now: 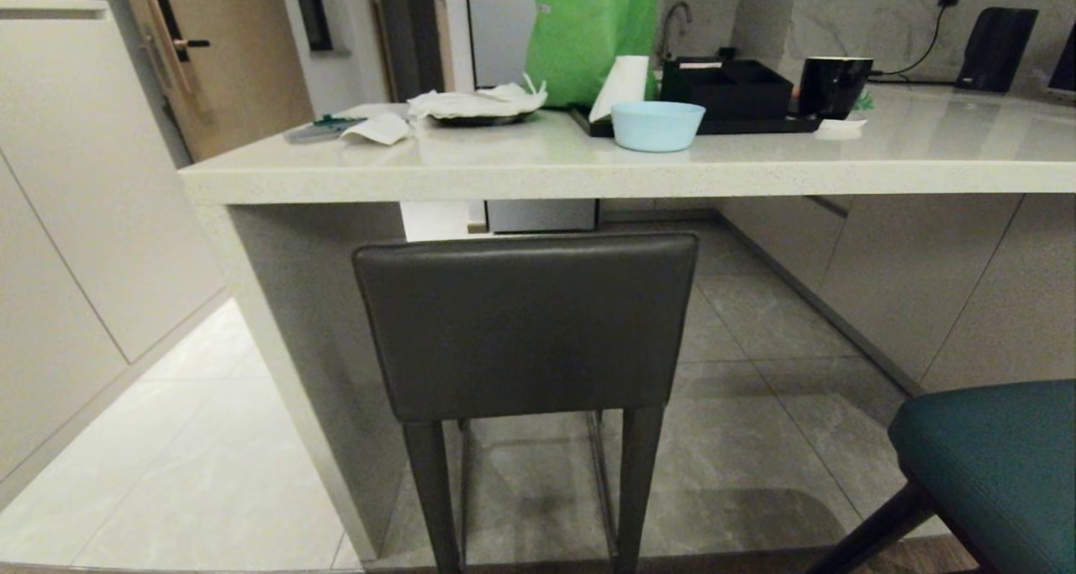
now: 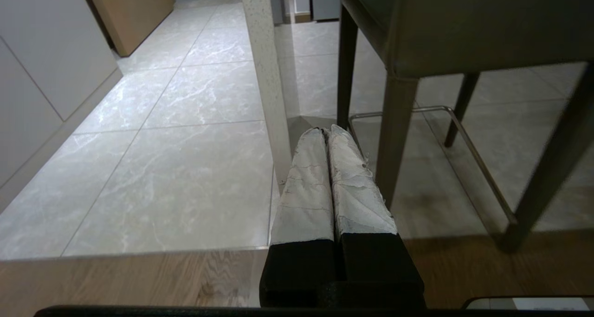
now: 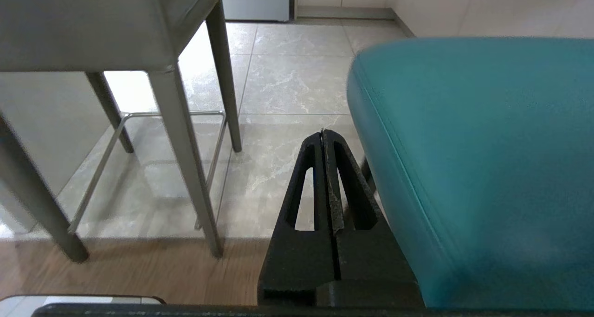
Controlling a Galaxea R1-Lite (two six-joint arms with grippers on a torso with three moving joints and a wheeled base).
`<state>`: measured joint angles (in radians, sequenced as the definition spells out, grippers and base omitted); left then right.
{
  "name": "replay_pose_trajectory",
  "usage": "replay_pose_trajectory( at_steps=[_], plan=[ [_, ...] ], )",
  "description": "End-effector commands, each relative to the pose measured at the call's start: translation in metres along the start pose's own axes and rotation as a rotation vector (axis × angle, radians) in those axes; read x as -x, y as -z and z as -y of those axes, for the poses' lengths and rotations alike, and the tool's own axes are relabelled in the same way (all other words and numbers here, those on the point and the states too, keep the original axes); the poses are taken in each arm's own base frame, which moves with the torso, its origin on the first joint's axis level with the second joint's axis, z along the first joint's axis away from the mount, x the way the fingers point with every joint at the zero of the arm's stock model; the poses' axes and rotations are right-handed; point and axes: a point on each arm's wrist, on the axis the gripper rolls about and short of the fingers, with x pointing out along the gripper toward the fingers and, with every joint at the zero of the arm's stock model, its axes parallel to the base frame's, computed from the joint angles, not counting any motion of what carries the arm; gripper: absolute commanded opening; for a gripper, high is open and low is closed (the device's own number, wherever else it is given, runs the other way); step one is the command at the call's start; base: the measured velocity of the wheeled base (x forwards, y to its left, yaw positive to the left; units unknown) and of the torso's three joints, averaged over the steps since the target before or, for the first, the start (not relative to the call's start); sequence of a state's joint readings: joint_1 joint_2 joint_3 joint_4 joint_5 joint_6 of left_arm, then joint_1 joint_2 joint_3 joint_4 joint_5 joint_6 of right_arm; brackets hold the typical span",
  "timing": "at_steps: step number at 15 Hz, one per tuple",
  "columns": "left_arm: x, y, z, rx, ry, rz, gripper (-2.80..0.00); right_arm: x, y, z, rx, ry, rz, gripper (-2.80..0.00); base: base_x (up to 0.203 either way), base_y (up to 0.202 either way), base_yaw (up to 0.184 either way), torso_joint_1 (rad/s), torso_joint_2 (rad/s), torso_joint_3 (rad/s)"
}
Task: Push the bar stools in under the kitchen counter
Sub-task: Push the blue chair back under the dining table
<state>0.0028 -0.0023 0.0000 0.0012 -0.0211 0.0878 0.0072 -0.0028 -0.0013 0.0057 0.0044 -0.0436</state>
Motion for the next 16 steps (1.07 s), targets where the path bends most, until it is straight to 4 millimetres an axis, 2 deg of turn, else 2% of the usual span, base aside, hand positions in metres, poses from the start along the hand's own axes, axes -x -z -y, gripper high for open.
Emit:
replay_pose_trajectory(
  at_steps=[1,16],
  plan=[
    [-0.0004,0.0008,0.0001,0.000,0.001,-0.006,-2.80,-0.0002,-0.0001,0.0000,0.001,-0.001,-0.003,-2.80,-0.199,0.000,0.001,0.000,0.00,0.005],
    [-0.0004,0.0005,-0.0001,0.053,-0.009,-0.003,-2.80,-0.0002,0.0001,-0.0002,0.018,-0.008,-0.004,-2.80,-0.200,0.000,-0.002,0.003,0.00,0.002]
  ],
)
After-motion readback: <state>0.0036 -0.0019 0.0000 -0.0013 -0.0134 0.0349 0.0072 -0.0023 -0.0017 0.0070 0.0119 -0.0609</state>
